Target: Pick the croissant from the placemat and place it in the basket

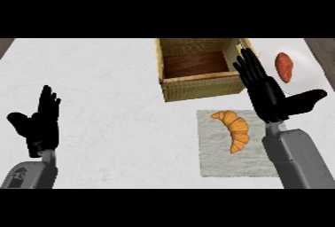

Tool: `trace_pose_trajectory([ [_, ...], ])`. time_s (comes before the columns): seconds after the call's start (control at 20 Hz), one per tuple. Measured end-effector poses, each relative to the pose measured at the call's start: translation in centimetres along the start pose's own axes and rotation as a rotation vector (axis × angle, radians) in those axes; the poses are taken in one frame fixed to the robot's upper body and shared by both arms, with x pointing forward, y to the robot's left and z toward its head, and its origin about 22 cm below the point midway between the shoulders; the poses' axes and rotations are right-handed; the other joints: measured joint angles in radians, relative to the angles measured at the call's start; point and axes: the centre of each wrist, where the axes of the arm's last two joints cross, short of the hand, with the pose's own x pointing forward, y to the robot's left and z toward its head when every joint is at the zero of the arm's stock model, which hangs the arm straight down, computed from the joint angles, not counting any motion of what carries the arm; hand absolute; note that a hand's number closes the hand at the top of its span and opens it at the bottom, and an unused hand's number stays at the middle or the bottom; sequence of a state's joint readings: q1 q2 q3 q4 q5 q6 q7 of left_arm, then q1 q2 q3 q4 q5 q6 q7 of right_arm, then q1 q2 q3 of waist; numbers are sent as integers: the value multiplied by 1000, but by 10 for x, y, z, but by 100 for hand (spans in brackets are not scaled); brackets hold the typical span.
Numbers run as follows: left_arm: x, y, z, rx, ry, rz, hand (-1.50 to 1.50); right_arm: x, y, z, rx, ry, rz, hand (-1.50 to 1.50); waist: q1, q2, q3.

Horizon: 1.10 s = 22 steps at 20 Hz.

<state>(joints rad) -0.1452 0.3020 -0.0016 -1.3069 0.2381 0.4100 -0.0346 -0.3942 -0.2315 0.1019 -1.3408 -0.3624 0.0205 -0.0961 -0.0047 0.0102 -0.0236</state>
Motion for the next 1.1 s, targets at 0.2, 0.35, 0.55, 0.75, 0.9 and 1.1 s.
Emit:
trace_pose_trajectory([
  [0.2, 10, -15, 9, -70, -57, 25, 0, 13, -20, 18, -22, -26, 77, 150, -3, -13, 14],
  [0.35, 19, -25, 21, -170, -122, 47, 0, 30, -34, 31, 26, -59, 197, 150, -9, -21, 19],
  [0.55, 27, -40, 36, -265, -147, 80, 0, 17, 17, 50, 151, -92, 316, -150, -4, -23, 21],
  [0.75, 26, -37, 46, -289, -157, 82, 0, 8, 61, 67, 17, -75, 424, -150, -5, -23, 21],
  [0.9, 27, -35, 48, -291, -157, 82, 0, 15, 57, 71, -115, -29, 583, -150, -18, -26, 18],
  [1.1, 27, -32, 50, -285, -154, 78, 0, 36, 34, 72, -254, 69, 831, -150, -34, -31, 15],
])
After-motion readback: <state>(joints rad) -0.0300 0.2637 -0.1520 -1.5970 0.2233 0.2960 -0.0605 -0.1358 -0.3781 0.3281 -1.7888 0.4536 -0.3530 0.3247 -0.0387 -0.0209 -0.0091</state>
